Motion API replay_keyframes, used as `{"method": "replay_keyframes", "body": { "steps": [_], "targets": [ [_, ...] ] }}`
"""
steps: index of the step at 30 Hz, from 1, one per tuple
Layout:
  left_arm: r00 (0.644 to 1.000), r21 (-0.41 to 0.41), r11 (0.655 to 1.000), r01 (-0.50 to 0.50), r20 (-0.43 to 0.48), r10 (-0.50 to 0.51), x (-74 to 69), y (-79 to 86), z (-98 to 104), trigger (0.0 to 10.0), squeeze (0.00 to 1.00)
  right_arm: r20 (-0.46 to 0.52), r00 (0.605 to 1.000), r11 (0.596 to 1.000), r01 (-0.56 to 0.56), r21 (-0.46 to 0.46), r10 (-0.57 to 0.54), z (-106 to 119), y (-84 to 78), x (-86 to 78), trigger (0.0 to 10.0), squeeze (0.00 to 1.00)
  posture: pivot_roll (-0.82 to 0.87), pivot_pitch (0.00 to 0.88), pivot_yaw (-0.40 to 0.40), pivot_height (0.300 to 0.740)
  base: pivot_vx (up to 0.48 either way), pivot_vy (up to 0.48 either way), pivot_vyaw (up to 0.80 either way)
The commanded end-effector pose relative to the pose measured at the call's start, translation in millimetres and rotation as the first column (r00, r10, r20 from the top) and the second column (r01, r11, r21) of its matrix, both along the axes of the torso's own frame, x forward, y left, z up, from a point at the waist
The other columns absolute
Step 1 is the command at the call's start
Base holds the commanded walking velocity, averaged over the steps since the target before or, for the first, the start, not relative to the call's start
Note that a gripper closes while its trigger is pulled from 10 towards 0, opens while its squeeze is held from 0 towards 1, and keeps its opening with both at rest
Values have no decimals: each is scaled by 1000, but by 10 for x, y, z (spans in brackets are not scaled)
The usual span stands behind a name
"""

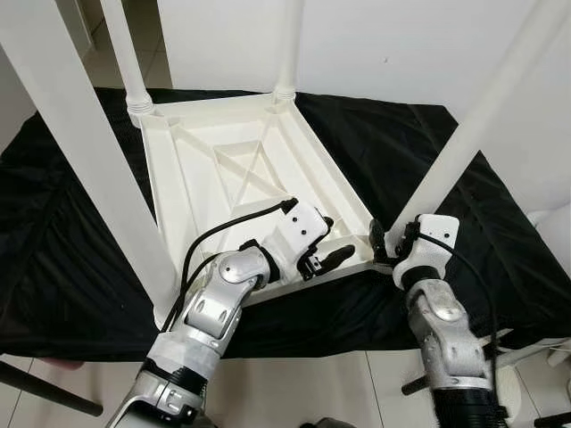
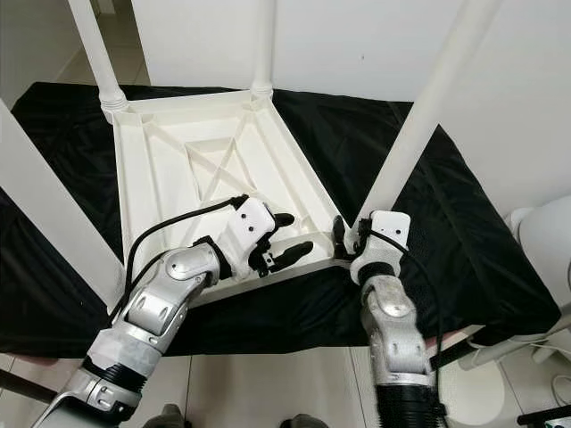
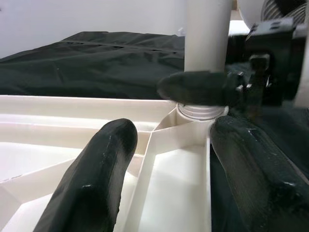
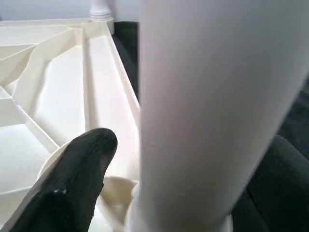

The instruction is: Building children table

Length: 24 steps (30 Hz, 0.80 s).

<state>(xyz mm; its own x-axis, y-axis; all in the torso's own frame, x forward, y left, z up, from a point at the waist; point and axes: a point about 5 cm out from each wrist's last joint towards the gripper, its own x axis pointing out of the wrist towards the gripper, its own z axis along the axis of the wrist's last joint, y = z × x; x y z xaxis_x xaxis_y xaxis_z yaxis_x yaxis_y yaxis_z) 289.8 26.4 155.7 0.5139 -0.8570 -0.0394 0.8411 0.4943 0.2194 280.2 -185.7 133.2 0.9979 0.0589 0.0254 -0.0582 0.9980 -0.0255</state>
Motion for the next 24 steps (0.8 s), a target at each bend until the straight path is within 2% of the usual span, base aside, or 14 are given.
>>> {"method": "replay_keyframes", "body": {
  "steps": [1,5,7,9,11,12,13,14,15,20,24],
  "targets": [
    [999,-4,999,-43,13,43,38,-1,35,10000,0,-7,998,997,-67,-23,67,-24,-22,-19,10000,0,39,0,-61,740,0,0,0],
    [999,-2,999,-44,13,44,41,7,31,10000,0,-36,970,964,-245,-100,242,-3,-123,-2,10000,0,36,0,-58,740,0,0,0],
    [999,-2,999,-44,13,44,41,7,31,10000,0,-36,970,964,-245,-100,242,-3,-123,-2,10000,0,36,0,-58,740,0,0,0],
    [999,-1,999,-41,13,41,41,3,30,10000,0,-61,941,935,-336,-111,332,-9,-136,35,10000,0,34,0,-54,740,0,0,0],
    [999,-1,999,-39,13,39,41,-3,33,10000,0,-73,927,920,-374,-118,367,-11,-137,58,10000,0,34,0,-53,740,0,0,0],
    [999,-1,999,-37,14,37,43,-8,37,10000,0,-89,918,907,-395,-146,386,-13,-147,103,7882,0,34,0,-53,740,0,0,0],
    [999,-1,999,-37,14,37,43,-8,37,10000,0,-89,918,907,-395,-146,386,-13,-147,103,7882,0,34,0,-53,740,0,0,0],
    [999,-1,999,-36,15,36,46,-12,39,10000,0,-98,913,899,-408,-159,396,-11,-154,147,4314,0,34,0,-49,740,0,0,0],
    [999,-1,999,-35,17,35,49,-14,43,10000,0,-109,912,896,-410,-170,397,-13,-167,195,0,0,36,0,-49,740,0,0,0],
    [999,0,999,-34,20,34,54,-15,50,10000,0,-129,906,891,-420,-171,402,-35,-180,245,0,0,39,0,-50,740,0,0,0],
    [999,1,999,-42,24,42,59,7,58,10000,0,-168,891,881,-447,-155,423,-115,-193,222,0,0,53,0,-57,740,0,0,0]
  ]
}}
